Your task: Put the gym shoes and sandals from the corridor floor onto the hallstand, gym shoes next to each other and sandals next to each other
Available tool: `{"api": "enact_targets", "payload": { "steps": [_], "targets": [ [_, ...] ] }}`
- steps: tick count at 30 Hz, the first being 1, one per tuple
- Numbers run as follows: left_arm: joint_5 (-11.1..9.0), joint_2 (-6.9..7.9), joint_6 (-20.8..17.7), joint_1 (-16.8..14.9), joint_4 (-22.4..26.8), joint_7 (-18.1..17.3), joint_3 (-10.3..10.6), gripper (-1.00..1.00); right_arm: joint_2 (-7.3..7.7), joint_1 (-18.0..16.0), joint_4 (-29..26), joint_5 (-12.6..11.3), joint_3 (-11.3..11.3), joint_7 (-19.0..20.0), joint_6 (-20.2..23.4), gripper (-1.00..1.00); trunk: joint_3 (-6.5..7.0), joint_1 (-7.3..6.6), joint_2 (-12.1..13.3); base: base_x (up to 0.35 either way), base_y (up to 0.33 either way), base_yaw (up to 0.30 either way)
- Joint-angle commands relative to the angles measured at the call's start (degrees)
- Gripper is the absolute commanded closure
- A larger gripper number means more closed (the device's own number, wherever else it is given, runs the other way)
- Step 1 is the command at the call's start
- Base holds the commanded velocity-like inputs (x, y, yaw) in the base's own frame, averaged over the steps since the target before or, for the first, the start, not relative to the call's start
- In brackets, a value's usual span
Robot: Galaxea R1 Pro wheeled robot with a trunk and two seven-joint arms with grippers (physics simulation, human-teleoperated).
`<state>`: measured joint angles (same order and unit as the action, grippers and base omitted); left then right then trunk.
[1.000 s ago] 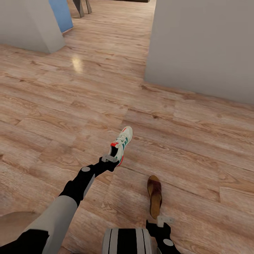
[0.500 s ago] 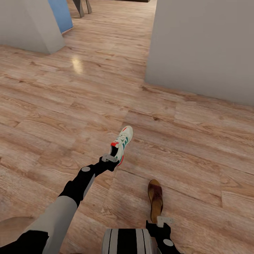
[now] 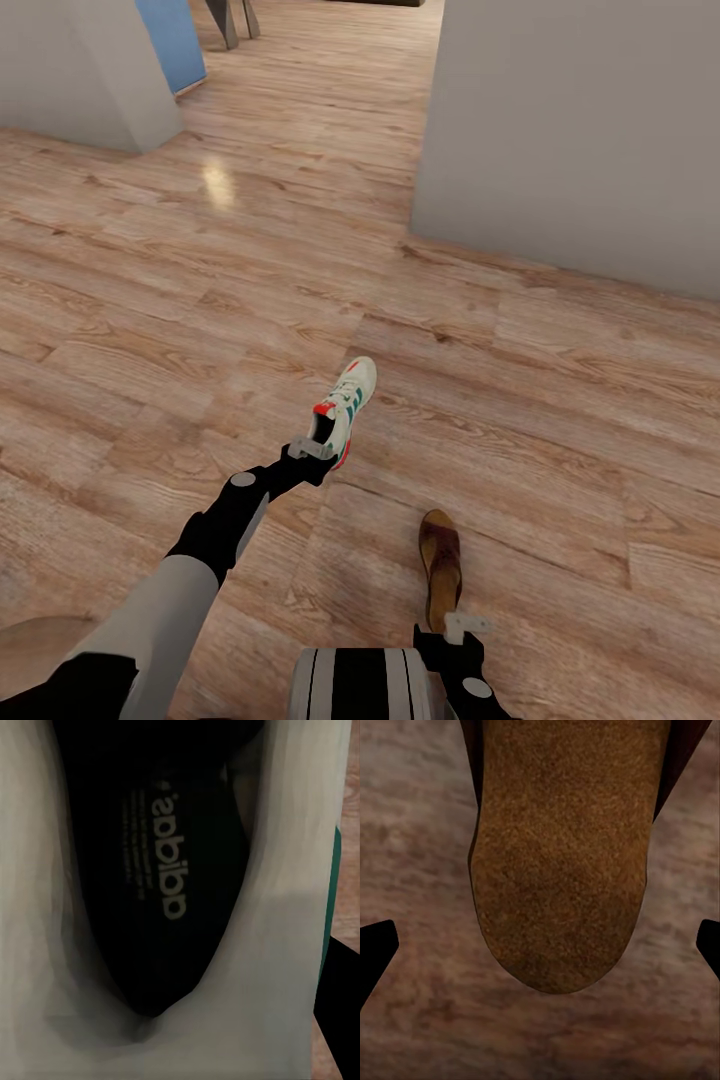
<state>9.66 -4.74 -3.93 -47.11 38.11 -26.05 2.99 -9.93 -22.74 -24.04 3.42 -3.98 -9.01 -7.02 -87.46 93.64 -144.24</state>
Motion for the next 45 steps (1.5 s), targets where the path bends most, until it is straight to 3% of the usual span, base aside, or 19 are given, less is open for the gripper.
{"api": "enact_targets", "payload": {
  "steps": [1,13,45],
  "targets": [
    [0.27,-0.01,-0.32,0.02,0.12,-0.24,-0.07,1.0,-0.07,-0.02,0.04,0.36,-0.41,0.04,-0.22,-1.0,-0.03,-0.01,-0.01,0.0,0.0,-0.027],
    [0.28,0.0,-0.32,0.0,0.82,-0.3,0.02,1.0,-0.07,-0.02,-0.12,0.36,-0.41,0.04,-0.28,-1.0,-2.34,0.25,-0.15,0.0,0.0,-0.003],
    [0.19,-0.08,0.04,0.09,0.73,-0.25,0.0,1.0,-0.07,-0.02,-0.13,0.36,-0.51,0.04,-0.2,-1.0,-2.38,0.25,-0.15,0.027,0.0,0.0]
  ]
}}
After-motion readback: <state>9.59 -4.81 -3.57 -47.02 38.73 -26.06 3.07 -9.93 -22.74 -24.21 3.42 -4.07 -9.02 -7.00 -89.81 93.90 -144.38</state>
